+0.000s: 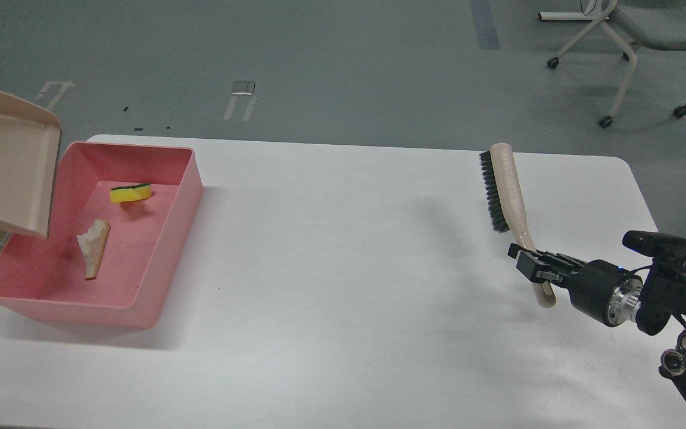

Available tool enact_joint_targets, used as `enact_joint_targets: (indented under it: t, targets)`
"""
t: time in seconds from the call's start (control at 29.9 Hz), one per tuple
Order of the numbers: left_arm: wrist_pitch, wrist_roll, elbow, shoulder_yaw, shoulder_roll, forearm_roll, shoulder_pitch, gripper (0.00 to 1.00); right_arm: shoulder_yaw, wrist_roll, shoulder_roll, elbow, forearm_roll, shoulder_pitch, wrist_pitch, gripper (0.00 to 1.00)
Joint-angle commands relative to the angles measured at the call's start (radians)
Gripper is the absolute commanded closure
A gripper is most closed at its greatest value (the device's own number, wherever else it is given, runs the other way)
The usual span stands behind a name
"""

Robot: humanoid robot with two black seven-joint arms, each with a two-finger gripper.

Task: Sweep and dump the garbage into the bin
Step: 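Tilt the dustpan with the left gripper to dump contents into bin, then carry the empty dustpan back and lower it onto the table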

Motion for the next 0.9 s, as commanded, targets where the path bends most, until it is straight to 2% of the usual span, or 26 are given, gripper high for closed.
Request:
enact_joint_targets:
  t: [0.0, 0.17, 0.23, 0.3, 0.33, 0.4, 0.5, 0.7, 0.87]
  targets:
    - [-0.002, 0.0, 0.001, -0.003, 0.0, -0.015, -0.032, 0.96, 0.001, 0.0, 0.001, 0.001, 0.0, 0.001, 0.0, 0.83]
    - [-0.014, 0.0, 0.002, -0.009, 0.001, -0.09, -0.055, 0.98, 0.001, 0.0, -0.006, 0.003, 0.0, 0.001, 0.0, 0.83]
    - [-0.055, 0.0, 0.002, -0.013, 0.003, -0.142, -0.057, 0.98, 0.001, 0.0, -0.007, 0.003, 0.0, 0.001, 0.0, 0.83]
    - [-0.152, 0.0, 0.001, -0.015, 0.008, -0.231, -0.058, 0.98, 0.001, 0.0, -0.009, 0.003, 0.0, 0.003, 0.0, 0.83]
    - [-0.152, 0.0, 0.001, -0.015, 0.008, -0.231, -0.058, 0.98, 0.001, 0.0, -0.009, 0.003, 0.0, 0.003, 0.0, 0.83]
    - [-0.247, 0.0, -0.004, -0.013, 0.003, -0.315, -0.057, 0.98, 0.001, 0.0, -0.009, 0.005, 0.0, 0.003, 0.0, 0.83]
    - [-0.301, 0.0, -0.013, -0.006, -0.02, -0.338, -0.054, 0.98, 0.001, 0.0, -0.009, 0.008, 0.0, 0.003, 0.0, 0.84]
    - [-0.289, 0.0, -0.114, -0.021, -0.114, -0.339, -0.058, 0.98, 0.001, 0.0, -0.018, 0.011, 0.0, 0.003, 0.0, 0.85]
    - [-0.235, 0.0, -0.189, -0.007, -0.221, -0.326, -0.087, 0.97, 0.007, 0.0, -0.033, 0.014, 0.0, 0.001, 0.0, 0.85]
